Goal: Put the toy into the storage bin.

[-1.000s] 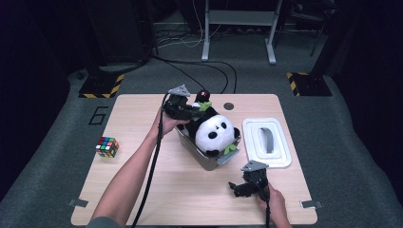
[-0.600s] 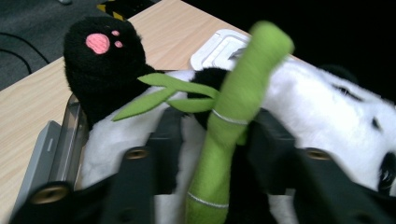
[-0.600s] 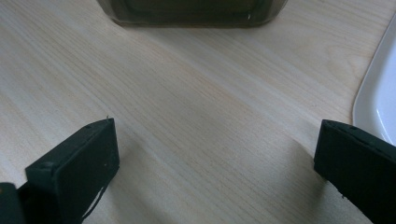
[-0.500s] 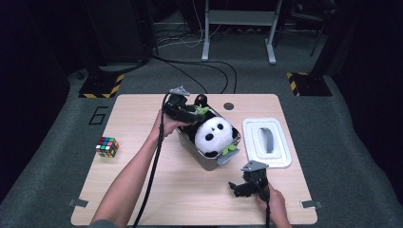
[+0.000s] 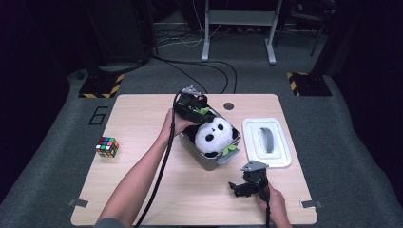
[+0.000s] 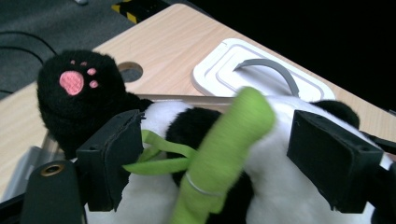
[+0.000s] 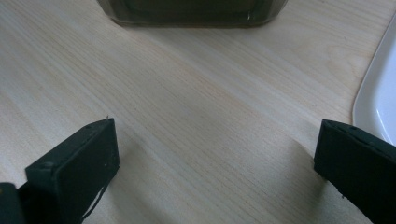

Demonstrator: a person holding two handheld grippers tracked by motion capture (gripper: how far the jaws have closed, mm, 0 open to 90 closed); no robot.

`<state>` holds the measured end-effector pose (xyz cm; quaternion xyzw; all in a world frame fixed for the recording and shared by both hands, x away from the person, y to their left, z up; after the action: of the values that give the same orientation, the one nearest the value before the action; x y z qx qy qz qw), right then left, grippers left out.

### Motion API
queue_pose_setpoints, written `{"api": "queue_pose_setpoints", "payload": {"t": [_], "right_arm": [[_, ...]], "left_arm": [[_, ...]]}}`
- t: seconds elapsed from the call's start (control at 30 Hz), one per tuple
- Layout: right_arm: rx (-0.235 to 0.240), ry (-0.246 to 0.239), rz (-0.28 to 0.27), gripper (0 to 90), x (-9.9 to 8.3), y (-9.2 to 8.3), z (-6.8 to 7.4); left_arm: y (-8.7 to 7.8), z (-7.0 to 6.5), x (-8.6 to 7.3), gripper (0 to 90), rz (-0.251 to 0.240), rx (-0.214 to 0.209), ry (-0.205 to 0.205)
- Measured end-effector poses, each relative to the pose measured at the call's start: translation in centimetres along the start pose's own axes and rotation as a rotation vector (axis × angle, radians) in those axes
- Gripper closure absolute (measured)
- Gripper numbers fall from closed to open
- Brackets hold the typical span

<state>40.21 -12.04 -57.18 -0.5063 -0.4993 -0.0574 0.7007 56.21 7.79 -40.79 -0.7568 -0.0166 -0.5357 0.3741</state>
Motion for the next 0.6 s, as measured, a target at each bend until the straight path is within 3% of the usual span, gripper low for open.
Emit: {"api": "queue_pose_setpoints", "payload": {"t": [0.13, 0.27, 0.4, 0.6], "right_arm": [[0.000, 0.000, 0.000, 0.0, 0.0, 0.0, 0.0], [0.000, 0.001, 0.000, 0.0, 0.0, 0.0, 0.0], [0.003, 0.003, 0.003, 0.0, 0.0, 0.0, 0.0], [0.003, 0.001, 0.003, 0.0, 0.0, 0.0, 0.0]], "left_arm": [[1.0, 0.1, -1.0, 20.6, 0.057, 0.011, -0.012], [2.2, -0.2, -1.9, 21.8, 0.127, 0.051, 0.011], [2.8, -0.3, -2.6, 22.5, 0.179, 0.062, 0.031], [3.3, 0.0, -3.1, 24.9, 0.210, 0.073, -0.013]]}}
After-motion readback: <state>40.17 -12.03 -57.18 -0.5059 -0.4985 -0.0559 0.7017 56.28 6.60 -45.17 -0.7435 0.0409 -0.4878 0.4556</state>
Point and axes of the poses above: each handheld gripper's, and its own axes: y roughly forward along the jaws, x roughly out of its top, z roughly to its left, the point moved 6 cm from there along y, roughly forward along the jaws, and after that the axes turned 4 degrees about -z, right-handed, at the moved point
